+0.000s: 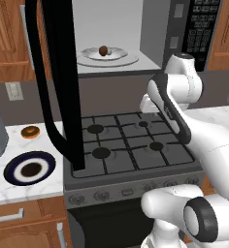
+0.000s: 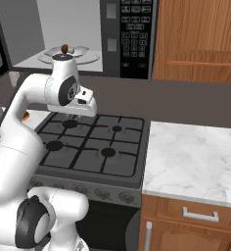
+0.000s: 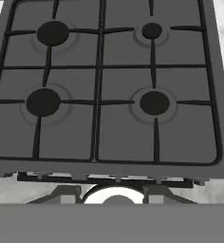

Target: Pick the mushroom from the microwave and place it on plate located on the counter.

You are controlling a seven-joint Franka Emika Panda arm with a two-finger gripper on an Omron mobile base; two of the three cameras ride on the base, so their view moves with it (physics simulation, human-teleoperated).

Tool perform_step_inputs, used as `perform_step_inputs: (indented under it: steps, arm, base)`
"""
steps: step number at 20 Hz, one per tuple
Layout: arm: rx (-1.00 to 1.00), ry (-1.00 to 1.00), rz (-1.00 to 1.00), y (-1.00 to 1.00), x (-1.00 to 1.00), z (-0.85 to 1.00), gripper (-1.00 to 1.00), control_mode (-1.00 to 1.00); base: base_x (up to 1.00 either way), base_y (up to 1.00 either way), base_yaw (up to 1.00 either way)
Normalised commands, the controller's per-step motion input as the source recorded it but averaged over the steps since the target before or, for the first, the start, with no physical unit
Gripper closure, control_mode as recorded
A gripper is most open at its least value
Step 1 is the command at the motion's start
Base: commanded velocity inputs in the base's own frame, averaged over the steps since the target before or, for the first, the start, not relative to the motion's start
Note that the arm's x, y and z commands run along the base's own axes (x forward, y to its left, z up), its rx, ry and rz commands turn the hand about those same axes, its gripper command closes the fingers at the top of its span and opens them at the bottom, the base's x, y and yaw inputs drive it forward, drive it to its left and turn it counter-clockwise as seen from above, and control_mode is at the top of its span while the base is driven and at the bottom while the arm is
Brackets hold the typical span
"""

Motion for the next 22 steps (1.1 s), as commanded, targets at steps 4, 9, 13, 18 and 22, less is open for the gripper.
perform_step_inputs:
  steps: [4, 9, 13, 18, 22]
  arm:
    - [0.00, -0.02, -0.05, -0.07, -0.14, 0.00, -1.00, -1.00]
    - [0.00, -0.06, -0.03, 0.19, -0.40, 0.46, -1.00, -1.00]
    - [0.00, -0.09, -0.07, 0.47, -0.35, 0.89, -1.00, -1.00]
    - [0.01, -0.06, -0.03, 0.34, -0.04, 0.89, -1.00, -1.00]
    - [0.02, -0.08, 0.00, 0.20, 0.00, 0.75, -1.00, -1.00]
  base:
    - [0.00, 0.00, 0.00]
    - [0.00, 0.00, 0.00]
    - [0.00, 0.00, 0.00]
    - [0.00, 0.00, 0.00]
    - [0.00, 0.00, 0.00]
